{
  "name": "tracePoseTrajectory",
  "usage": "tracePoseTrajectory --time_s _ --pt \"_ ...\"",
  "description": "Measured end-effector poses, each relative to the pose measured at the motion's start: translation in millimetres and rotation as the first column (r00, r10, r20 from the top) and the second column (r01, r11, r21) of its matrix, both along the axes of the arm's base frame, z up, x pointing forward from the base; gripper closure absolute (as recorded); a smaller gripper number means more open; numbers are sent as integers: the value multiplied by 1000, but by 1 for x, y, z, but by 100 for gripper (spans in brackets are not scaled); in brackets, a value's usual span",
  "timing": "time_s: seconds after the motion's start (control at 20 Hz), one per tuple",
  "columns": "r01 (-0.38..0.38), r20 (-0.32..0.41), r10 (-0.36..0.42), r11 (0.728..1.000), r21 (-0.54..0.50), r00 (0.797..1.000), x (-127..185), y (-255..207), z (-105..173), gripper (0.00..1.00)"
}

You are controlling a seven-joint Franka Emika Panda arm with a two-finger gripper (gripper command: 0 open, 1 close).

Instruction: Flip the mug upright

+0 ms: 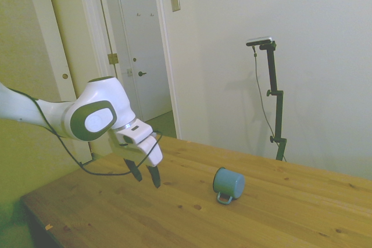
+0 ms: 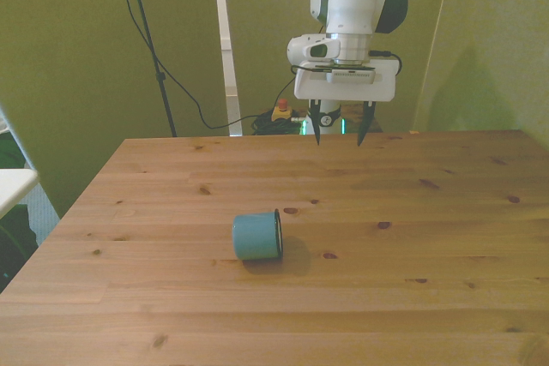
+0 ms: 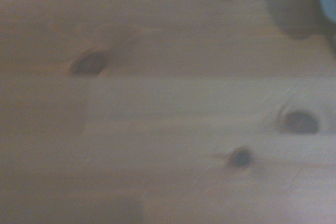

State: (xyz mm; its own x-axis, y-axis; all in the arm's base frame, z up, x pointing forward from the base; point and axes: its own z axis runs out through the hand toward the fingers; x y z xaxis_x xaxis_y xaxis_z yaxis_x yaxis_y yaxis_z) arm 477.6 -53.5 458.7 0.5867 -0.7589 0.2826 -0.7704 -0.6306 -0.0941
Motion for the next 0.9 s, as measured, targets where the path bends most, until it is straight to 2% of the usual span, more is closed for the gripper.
tracePoseTrajectory --time_s 0.1,0.15,0.25,0.4,0.75,0.9 --pt "55 21 -53 997 -58 998 24 -15 3 0" --pt "84 26 -82 994 -73 996 53 -19 0 0" --pt "79 29 -76 993 -86 997 56 -19 2 0" --pt "80 47 -73 983 -166 996 72 -27 -3 0" --pt "92 91 -64 936 -340 994 127 -22 -36 0" --pt "121 116 -79 900 -419 990 138 -12 -48 0"
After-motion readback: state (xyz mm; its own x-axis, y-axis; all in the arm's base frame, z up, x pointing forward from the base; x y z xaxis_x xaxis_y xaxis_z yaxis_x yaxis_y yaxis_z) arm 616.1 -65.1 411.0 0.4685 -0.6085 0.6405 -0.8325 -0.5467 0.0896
